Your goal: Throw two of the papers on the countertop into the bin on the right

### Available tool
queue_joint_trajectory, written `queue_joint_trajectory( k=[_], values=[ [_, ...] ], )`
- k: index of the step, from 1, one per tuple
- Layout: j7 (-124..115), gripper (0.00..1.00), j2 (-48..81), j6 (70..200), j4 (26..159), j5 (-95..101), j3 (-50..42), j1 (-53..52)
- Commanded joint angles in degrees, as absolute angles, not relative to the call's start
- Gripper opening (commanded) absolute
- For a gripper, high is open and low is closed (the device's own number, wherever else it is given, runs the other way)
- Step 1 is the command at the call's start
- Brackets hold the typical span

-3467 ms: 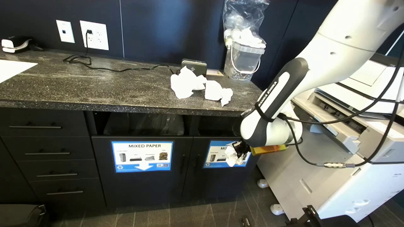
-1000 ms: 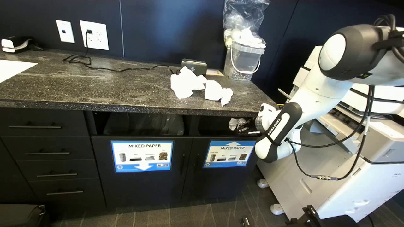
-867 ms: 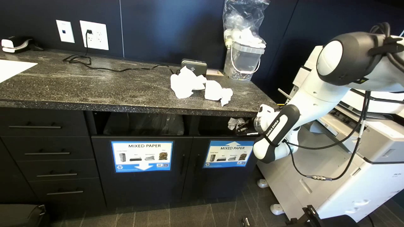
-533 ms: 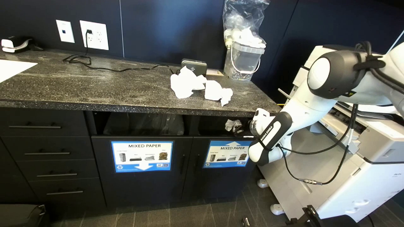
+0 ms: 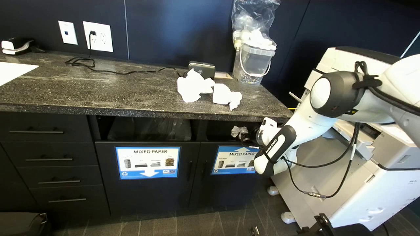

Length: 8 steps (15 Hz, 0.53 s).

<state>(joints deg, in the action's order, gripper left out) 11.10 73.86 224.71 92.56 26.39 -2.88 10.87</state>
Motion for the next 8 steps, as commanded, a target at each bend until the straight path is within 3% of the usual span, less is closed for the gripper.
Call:
queue_joint_trajectory(
  k=[1, 4, 5, 8],
  values=[
    [9.2, 0.04, 77.2, 226.6, 87.4, 25.5, -3.1, 10.0],
    [8.7, 0.03, 78.1, 227.2, 86.4, 25.2, -3.3, 9.8],
    [8.0, 0.25, 78.3, 227.1, 86.2, 25.7, -3.2, 10.0],
    [7.2, 0.51, 79.0, 228.1, 85.6, 25.6, -3.1, 10.1]
  ],
)
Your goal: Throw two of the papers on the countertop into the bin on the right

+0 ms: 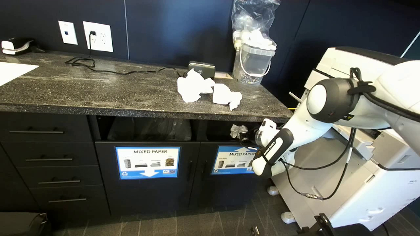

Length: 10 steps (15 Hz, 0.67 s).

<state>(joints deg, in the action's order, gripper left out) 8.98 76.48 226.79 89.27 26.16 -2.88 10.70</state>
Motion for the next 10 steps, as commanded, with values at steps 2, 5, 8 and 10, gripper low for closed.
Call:
queue_joint_trajectory(
  k=[2, 5, 8, 10],
  values=[
    [5.3, 0.66, 79.3, 229.3, 85.6, 27.1, -2.3, 11.0],
    [1.4, 0.88, 80.5, 232.1, 85.5, 27.0, -0.7, 11.8],
    [-2.3, 1.00, 82.1, 236.9, 85.8, 25.2, 0.9, 12.1],
    [-5.4, 1.00, 82.9, 239.6, 86.2, 24.5, 1.8, 12.3]
  ],
)
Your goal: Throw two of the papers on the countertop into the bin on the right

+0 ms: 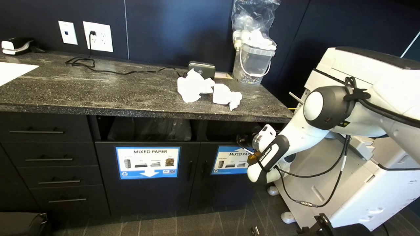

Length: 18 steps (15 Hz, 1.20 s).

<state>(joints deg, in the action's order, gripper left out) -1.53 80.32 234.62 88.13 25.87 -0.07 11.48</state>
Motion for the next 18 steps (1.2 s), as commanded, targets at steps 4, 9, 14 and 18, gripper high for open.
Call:
queue_joint_trajectory(
  k=[4, 9, 14, 18],
  values=[
    [-8.7, 1.00, 83.9, 245.2, 87.2, 20.8, 2.5, 11.7],
    [0.3, 1.00, 85.6, 241.8, 83.4, 20.2, 15.2, 19.5],
    [5.8, 1.00, 82.3, 241.6, 90.1, 12.1, 16.7, 19.0],
    [10.1, 1.00, 78.6, 242.2, 96.8, 2.0, 13.5, 14.6]
  ],
)
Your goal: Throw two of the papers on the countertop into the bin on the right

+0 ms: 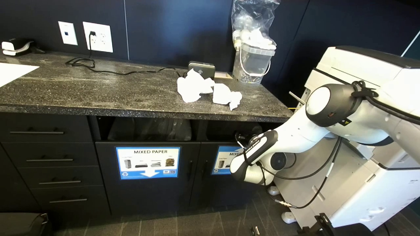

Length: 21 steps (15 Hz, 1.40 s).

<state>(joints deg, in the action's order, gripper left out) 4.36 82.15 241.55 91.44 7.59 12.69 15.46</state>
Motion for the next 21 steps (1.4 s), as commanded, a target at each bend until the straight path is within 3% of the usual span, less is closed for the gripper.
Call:
queue_joint_trajectory(
  k=[1, 11, 15, 21],
  values=[
    [12.0, 1.00, 78.2, 244.2, 98.9, -1.0, 12.8, 13.2],
    [11.1, 1.00, 70.8, 243.2, 107.5, -25.1, 0.1, -7.0],
    [7.2, 1.00, 63.0, 242.5, 119.3, -27.5, -4.1, -12.5],
    [6.5, 1.00, 49.5, 242.4, 136.8, -26.2, -3.3, -13.4]
  ],
)
